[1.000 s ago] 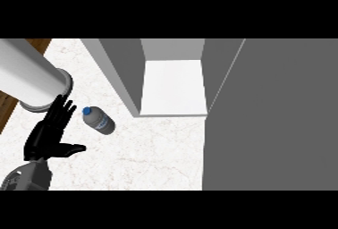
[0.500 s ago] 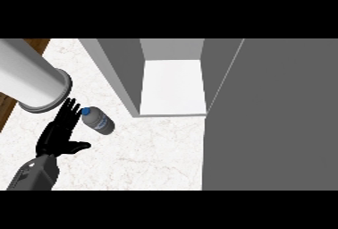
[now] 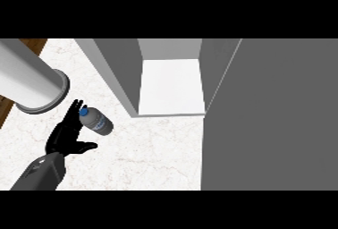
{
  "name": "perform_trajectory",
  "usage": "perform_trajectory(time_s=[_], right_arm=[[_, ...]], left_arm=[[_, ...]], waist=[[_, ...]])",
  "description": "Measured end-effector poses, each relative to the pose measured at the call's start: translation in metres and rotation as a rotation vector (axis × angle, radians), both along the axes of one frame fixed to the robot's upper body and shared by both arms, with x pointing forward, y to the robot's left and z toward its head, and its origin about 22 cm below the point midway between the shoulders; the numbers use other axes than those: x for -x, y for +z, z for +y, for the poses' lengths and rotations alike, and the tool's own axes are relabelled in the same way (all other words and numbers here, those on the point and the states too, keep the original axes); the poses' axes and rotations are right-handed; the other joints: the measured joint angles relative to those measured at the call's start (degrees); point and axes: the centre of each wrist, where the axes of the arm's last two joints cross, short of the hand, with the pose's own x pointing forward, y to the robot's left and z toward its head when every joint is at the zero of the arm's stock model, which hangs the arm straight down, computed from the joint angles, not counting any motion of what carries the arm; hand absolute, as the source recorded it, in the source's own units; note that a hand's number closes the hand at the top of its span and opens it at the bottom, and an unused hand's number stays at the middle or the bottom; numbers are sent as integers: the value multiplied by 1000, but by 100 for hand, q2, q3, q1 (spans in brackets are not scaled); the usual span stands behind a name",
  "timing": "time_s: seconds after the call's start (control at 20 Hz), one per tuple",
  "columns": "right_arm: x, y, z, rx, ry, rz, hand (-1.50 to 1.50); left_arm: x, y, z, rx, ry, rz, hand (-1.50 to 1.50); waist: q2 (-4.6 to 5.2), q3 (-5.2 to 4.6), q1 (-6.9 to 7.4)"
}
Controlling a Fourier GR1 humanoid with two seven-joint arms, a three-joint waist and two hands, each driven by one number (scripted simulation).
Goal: Pick up the bottled water, place it into the cabinet and close the cabinet
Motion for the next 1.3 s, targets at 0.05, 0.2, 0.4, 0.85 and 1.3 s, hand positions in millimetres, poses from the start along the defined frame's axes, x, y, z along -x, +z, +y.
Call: perform_trajectory(time_s=[0.05, 0.2, 0.4, 0.85, 1.3], right_arm=[[-2, -1, 0, -2, 1, -1, -150], [-4, -2, -1, -9, 3, 1, -150], [-7, -6, 0, -11, 4, 3, -150], [-12, -6, 8, -23, 9, 6, -150], [-9, -10, 10, -25, 14, 14, -150]], left_arm=[[4, -3, 0, -1, 0, 7, -150], [6, -8, -6, 8, 6, 18, -150], [-2, -9, -20, 48, -4, 20, -150], [-5, -12, -32, 157, -57, 50, -150], [-8, -15, -51, 203, -127, 50, 150]], waist=[[1, -1, 0], [7, -2, -1], [9, -2, -8], [18, -5, -20], [18, -5, -32]])
